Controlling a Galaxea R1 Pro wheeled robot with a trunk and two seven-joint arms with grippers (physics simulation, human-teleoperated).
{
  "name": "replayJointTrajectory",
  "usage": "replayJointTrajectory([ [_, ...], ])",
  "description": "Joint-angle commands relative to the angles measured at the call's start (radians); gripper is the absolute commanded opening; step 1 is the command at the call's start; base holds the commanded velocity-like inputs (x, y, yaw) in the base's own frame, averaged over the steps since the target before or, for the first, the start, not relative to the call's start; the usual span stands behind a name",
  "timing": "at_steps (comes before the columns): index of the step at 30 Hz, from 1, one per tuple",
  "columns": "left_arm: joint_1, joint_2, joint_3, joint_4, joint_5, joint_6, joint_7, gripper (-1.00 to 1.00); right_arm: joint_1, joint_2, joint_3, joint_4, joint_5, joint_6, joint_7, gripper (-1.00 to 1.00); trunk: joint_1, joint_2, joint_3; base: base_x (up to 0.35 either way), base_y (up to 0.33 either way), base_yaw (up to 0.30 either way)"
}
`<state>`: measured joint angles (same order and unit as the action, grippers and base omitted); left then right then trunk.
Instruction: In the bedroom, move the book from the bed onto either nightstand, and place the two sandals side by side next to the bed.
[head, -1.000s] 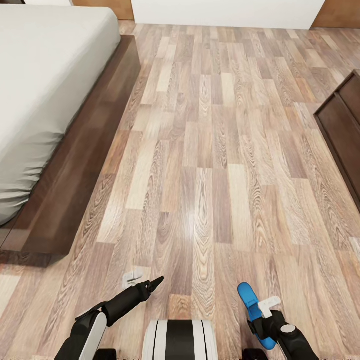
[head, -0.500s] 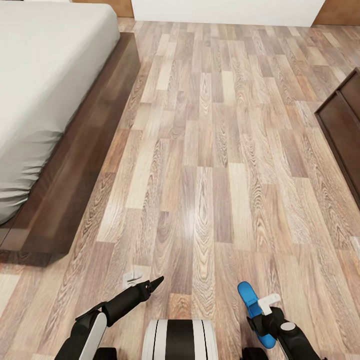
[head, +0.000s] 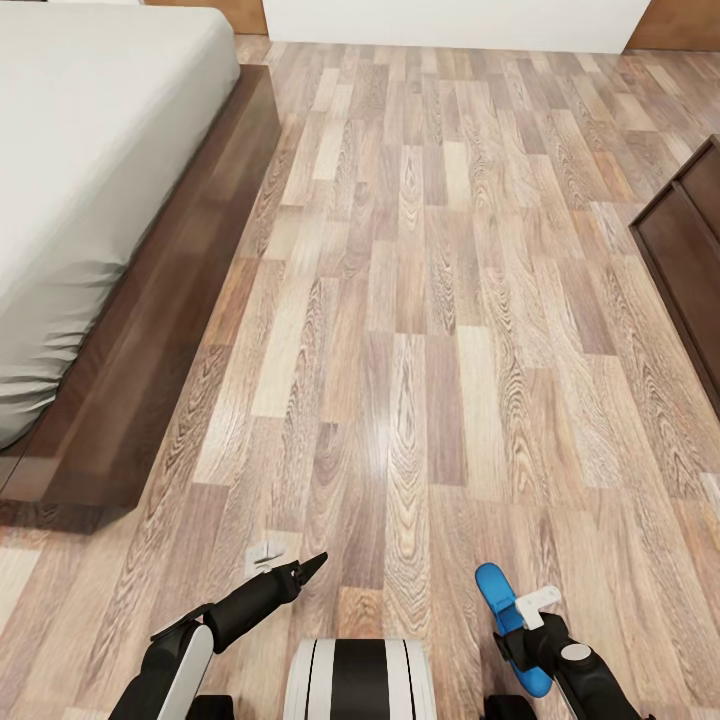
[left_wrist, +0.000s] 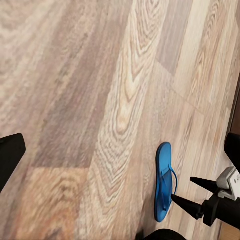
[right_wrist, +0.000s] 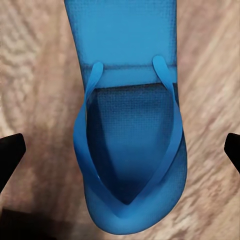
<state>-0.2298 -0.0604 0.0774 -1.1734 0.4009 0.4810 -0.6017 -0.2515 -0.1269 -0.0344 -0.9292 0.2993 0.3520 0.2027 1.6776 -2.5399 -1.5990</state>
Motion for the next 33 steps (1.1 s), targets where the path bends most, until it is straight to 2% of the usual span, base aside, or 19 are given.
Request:
replayJointTrajectory([
  [1,0.000,-0.001,0.003,0.000,0.006,0.008,-0.003,1.00,0.000,0.001,-0.002,-0.002,0.011,0.004,0.009,1.00,0.000,0.000,-0.001,0.000,0.000,0.000],
  [33,0.000,-0.002,0.001,0.000,0.006,0.007,-0.003,1.00,0.000,0.002,-0.002,-0.003,0.011,0.004,0.009,1.00,0.000,0.000,-0.001,-0.043,0.000,0.000],
])
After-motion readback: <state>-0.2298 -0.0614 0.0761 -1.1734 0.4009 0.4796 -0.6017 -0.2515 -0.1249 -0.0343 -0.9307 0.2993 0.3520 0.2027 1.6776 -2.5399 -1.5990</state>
